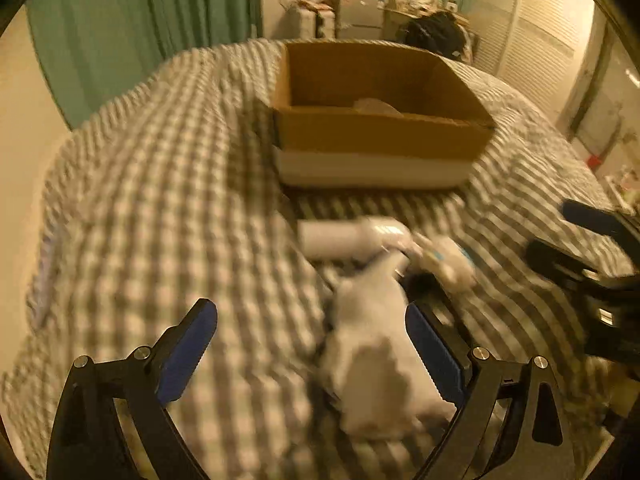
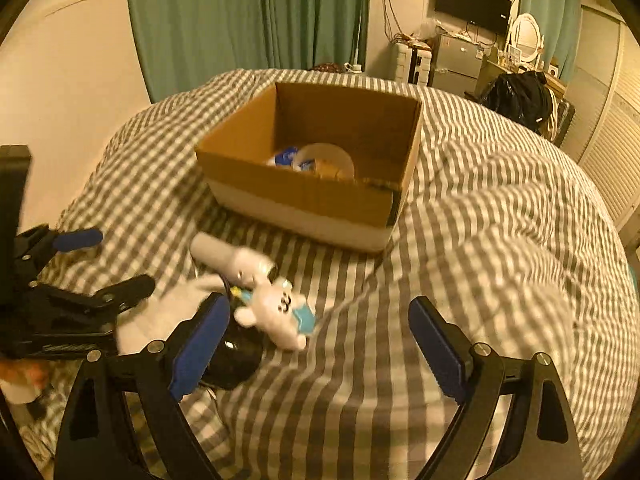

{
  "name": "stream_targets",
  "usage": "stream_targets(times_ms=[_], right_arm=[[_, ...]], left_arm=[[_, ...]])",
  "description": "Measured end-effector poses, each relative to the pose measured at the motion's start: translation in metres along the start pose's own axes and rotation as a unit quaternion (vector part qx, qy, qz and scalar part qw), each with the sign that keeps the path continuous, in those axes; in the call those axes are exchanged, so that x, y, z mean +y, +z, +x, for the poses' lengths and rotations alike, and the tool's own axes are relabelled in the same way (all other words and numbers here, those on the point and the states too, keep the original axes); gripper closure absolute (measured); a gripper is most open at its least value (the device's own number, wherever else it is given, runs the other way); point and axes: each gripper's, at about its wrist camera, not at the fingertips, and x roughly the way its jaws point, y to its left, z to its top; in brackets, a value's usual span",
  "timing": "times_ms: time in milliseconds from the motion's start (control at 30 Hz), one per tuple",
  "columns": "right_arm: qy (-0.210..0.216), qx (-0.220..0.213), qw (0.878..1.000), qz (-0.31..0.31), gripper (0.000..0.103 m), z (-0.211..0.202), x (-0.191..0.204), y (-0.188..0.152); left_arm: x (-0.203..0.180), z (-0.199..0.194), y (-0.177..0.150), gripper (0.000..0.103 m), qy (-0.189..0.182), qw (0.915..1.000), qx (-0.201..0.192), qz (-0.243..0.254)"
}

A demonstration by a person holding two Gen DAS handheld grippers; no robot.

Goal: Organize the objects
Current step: 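Grasp the white glove with left gripper while right gripper grasps the black sunglasses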

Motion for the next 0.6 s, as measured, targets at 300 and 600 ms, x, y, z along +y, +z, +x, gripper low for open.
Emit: stream_targets(times_ms=[300, 600], right_arm=[[-0.002, 0.015, 1.0, 0.02, 0.012, 0.012, -0.008, -0.015], [0.004, 0.016, 1.0, 0.015, 0.012, 0.007, 0.011, -0.02]], left_arm=[[-0.025, 0.024, -0.035, 0.005, -0.059, 0.9959, 0.066, 0.021], [-0.025, 0.017, -0.032, 0.048, -0.101, 0.9934, 0.048, 0.026]])
